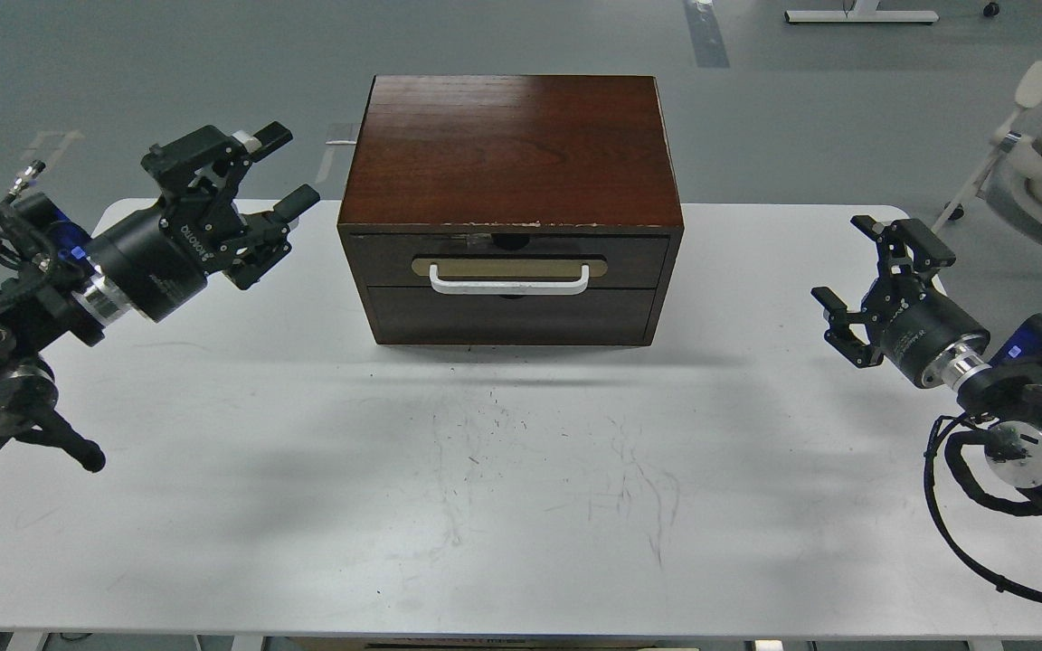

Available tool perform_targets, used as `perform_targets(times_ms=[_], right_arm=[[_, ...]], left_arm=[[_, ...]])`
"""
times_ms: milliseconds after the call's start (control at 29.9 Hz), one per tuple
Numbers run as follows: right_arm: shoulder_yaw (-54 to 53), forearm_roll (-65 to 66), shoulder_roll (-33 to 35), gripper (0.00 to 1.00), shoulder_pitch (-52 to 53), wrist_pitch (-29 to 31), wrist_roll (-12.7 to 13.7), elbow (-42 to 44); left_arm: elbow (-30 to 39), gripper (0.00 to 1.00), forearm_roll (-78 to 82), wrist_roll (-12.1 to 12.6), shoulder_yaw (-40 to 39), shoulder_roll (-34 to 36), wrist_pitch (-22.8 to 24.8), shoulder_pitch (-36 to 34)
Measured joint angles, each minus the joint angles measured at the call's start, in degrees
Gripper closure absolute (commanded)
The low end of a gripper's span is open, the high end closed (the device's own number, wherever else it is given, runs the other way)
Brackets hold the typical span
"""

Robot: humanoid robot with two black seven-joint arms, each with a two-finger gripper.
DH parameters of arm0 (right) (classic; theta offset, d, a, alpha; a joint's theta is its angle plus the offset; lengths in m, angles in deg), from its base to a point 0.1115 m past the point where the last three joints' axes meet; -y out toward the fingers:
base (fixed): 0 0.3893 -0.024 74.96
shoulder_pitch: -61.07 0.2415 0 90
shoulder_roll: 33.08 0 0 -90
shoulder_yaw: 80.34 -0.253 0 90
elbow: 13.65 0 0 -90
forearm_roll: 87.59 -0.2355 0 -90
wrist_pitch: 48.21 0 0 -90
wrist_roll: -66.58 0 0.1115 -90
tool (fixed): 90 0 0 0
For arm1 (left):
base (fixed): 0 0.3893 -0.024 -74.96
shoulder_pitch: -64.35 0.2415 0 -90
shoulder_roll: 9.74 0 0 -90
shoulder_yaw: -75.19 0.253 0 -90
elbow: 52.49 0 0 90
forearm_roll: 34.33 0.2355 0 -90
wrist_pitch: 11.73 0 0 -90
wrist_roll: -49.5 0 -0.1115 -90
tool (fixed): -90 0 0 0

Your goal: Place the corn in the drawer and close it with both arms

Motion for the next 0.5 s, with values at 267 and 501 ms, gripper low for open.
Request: perform_targets(times_ms=[267, 501], right_arm=[[-0.45, 0.00, -3.21, 0.00, -0.54, -2.76, 0.00, 0.72], [-0.28, 0.00, -5.47, 0.00, -1.83, -2.78, 0.00, 0.86]], left_arm=[[-4.70, 0.00, -7.45, 0.00, 0.36, -2.49, -1.90, 8.02], [-6.21, 0.00, -8.10, 0.00, 0.28, -5.72, -1.83, 11.49]])
